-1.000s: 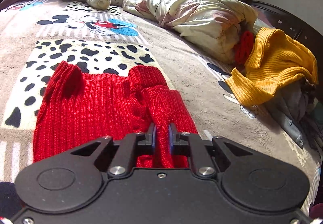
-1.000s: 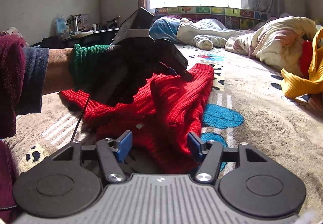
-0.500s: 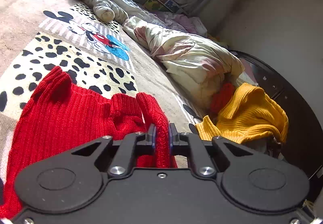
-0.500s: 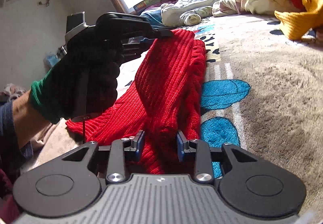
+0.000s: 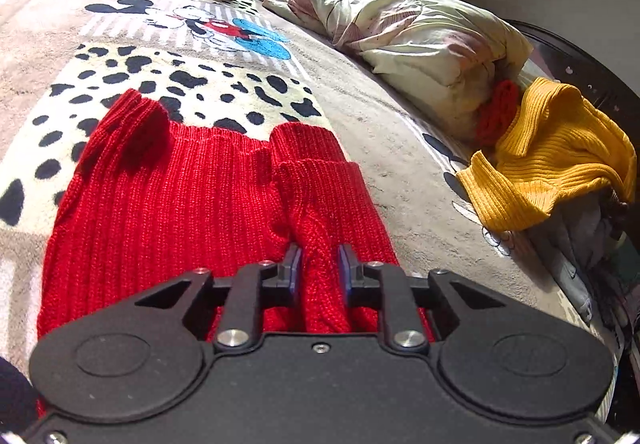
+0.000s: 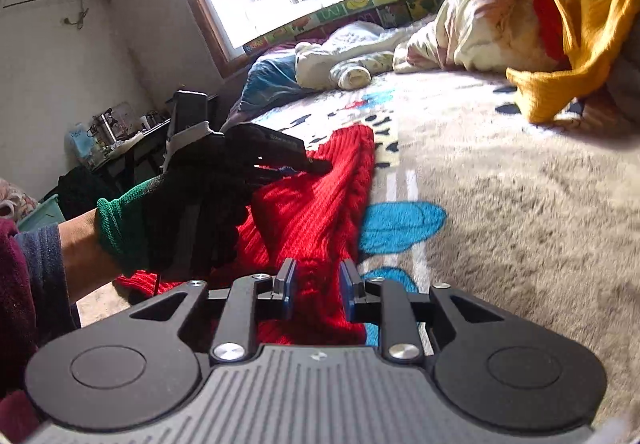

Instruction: Fold clothes

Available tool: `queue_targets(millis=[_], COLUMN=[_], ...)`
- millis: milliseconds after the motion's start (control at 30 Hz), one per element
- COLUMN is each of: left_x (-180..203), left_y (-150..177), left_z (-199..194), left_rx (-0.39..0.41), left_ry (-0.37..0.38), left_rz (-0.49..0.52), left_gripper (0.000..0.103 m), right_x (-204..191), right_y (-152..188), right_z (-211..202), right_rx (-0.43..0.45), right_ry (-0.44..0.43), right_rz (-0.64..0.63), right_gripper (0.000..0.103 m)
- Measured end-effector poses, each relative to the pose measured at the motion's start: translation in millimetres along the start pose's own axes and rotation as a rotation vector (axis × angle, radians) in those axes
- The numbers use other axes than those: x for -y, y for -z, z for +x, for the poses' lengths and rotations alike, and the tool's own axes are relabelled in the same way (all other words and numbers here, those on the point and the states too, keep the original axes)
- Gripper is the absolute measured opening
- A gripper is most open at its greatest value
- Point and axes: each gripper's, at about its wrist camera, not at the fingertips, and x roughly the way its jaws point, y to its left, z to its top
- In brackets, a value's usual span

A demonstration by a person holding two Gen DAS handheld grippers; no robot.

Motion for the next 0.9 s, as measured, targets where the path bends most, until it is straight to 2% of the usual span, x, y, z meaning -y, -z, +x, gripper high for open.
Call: queue_targets(millis=[67, 133, 200, 267, 300, 333, 400, 500, 567, 767, 833, 900], left_x=[7.3, 22.5, 38.1, 49.1, 51.7, 53.6, 52.0, 58.4, 61.6, 70.1, 63.1, 63.4], left_y=[-1.1, 2.1, 8.2, 12.5, 14.8, 17.6, 25.8, 18.7, 10.6, -13.0, -11.5, -3.8], left_z=[-11.1, -29.5, -36.3, -30.4, -17.6, -4.8, 19.0, 23.0, 15.7, -4.8, 4.1, 1.1], left_rx=[0.039, 0.100, 0.112, 0.075, 0.011, -0.047, -0.111, -0.141, -0.130, -0.101, -0.139, -0.139], left_ry=[-0.021, -0.061, -0.035, -0.006, -0.018, -0.024, 0.001, 0.003, -0.002, -0.014, -0.003, -0.020], left_rz=[0.055, 0.157, 0.266, 0.345, 0.371, 0.396, 0.430, 0.485, 0.508, 0.577, 0.561, 0.585], left_gripper=[0.022, 0.022, 0.022, 0.022, 0.022, 0.022, 0.022, 0.022, 0.023, 0.023, 0.023, 0.022], right_x=[-10.6, -15.8, -15.4, -12.9, -10.2, -6.3, -0.9, -1.3, -7.0, -21.6, -20.1, -14.8], right_y=[-7.7, -11.0, -7.7, -2.0, 2.1, 4.4, 1.0, 0.6, 0.9, -18.2, -21.2, -13.8], right_z=[4.1, 12.8, 24.6, 37.0, 43.6, 46.3, 45.3, 39.9, 33.1, 27.2, 37.8, 58.9], right_rx=[0.016, 0.005, -0.053, -0.125, -0.170, -0.179, -0.199, -0.209, -0.192, -0.047, -0.071, -0.187], right_ry=[-0.032, -0.055, -0.068, -0.069, -0.058, -0.055, -0.057, -0.049, -0.039, -0.018, -0.018, -0.029], right_rz=[-0.111, -0.153, -0.152, -0.147, -0.144, -0.137, -0.103, -0.112, -0.140, -0.236, -0.218, -0.194], right_gripper=[0.026, 0.026, 0.026, 0.026, 0.026, 0.025, 0.023, 0.022, 0.022, 0.024, 0.024, 0.026])
